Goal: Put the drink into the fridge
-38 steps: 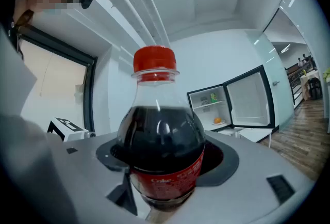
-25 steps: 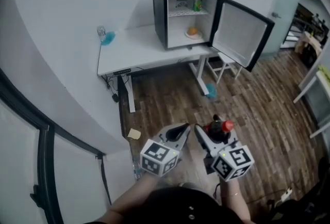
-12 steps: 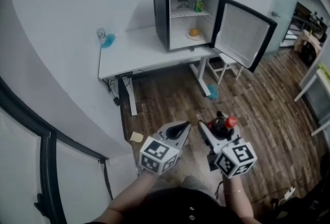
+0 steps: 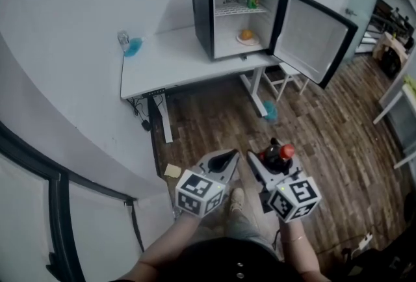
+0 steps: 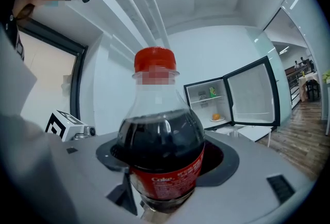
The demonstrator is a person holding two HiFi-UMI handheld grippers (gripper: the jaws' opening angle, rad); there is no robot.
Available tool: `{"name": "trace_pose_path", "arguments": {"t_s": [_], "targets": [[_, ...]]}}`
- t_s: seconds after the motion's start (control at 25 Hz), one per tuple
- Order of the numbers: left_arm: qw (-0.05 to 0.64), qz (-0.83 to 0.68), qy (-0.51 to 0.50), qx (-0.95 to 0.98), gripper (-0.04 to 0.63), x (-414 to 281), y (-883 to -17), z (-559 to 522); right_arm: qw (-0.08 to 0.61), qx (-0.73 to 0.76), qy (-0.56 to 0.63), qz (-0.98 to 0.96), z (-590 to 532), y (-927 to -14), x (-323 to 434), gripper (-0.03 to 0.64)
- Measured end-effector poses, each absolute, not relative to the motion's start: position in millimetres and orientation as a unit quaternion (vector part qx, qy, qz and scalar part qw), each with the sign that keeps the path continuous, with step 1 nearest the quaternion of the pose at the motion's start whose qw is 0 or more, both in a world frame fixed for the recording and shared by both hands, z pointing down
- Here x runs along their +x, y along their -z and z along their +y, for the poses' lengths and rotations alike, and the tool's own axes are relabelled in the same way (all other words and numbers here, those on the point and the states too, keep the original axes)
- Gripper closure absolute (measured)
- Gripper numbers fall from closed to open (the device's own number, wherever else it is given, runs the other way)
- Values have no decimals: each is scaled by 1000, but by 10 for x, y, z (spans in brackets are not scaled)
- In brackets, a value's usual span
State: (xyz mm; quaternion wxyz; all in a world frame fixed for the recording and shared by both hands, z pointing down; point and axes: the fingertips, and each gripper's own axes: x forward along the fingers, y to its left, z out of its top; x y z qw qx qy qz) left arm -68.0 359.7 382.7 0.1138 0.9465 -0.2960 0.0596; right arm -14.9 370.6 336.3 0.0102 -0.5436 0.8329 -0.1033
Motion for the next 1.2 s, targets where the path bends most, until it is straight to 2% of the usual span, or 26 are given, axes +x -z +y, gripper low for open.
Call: {"name": "trace_pose_path", "arguments": {"t_s": [0.88, 1.2], "targets": [[91, -312, -52, 944, 589, 384, -3674, 1549, -7, -503, 96, 859, 1614, -3329, 816, 288], [119, -324, -54, 937, 589, 557, -3837, 1154, -17, -497, 112, 860, 1196, -3481, 1074, 287]]}}
